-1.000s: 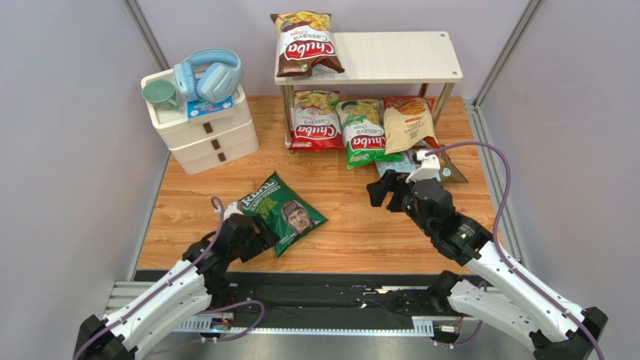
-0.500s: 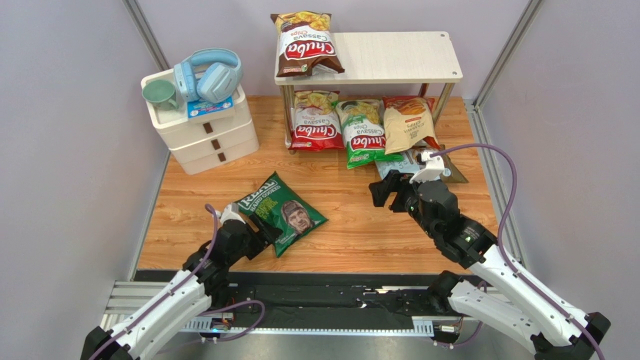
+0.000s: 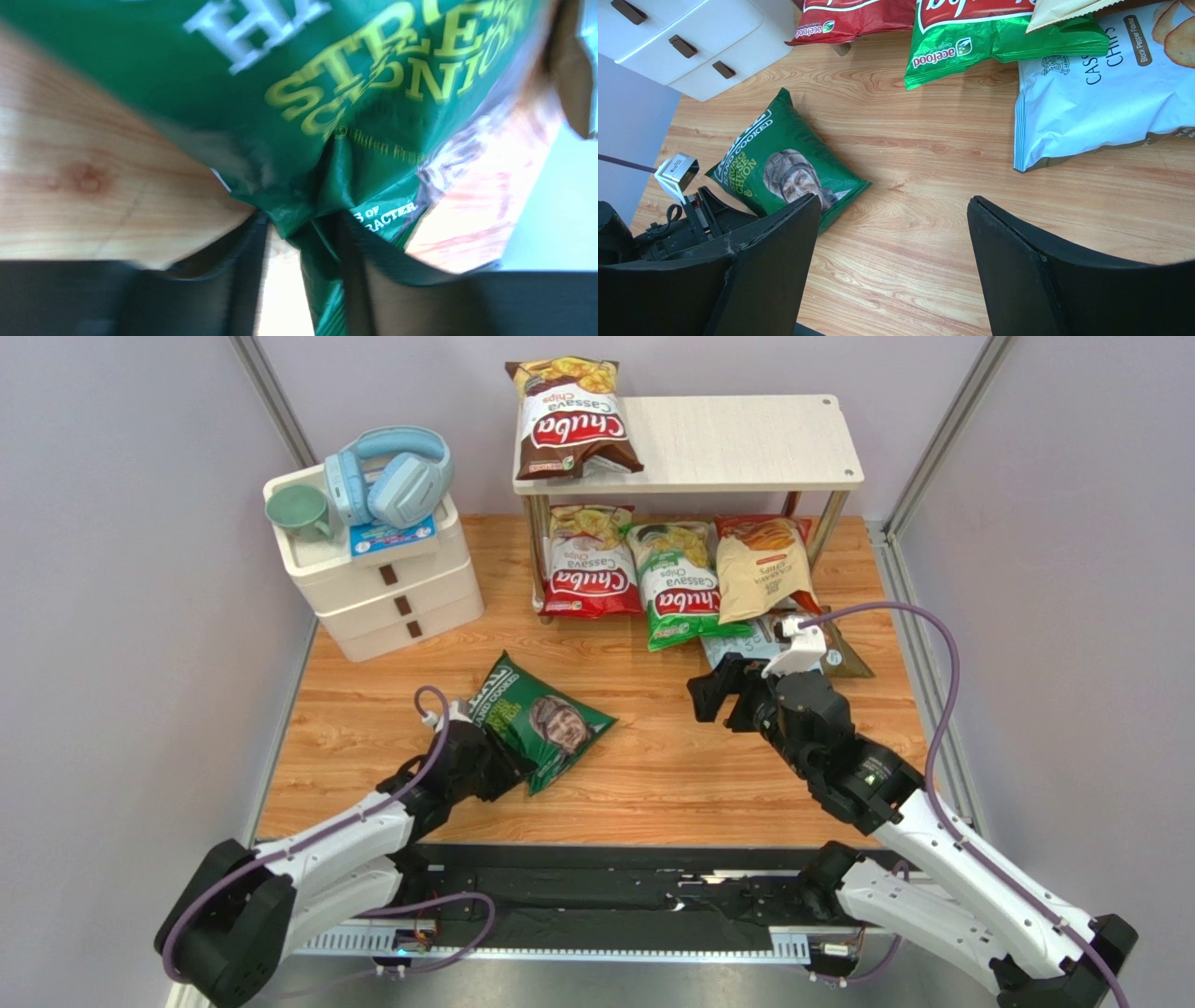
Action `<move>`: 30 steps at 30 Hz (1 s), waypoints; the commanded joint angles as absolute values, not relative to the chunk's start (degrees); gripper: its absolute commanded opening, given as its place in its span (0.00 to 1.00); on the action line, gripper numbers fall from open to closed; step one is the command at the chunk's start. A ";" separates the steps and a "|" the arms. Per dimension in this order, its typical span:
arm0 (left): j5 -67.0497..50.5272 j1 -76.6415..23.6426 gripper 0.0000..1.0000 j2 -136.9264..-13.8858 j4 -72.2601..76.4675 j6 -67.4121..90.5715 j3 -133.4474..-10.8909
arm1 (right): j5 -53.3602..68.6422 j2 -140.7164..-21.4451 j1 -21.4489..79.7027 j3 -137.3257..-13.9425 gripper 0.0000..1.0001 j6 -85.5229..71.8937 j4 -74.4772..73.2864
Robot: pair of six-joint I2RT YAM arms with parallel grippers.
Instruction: Place and organize the chips bags onto the shelf
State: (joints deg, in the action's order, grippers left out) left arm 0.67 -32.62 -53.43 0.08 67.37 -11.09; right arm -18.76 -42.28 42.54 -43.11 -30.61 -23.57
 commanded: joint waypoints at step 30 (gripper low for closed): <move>5.45 -32.52 0.00 -44.03 -13.45 58.88 -19.86 | 5.27 -54.30 50.89 -31.21 0.87 -52.20 -8.55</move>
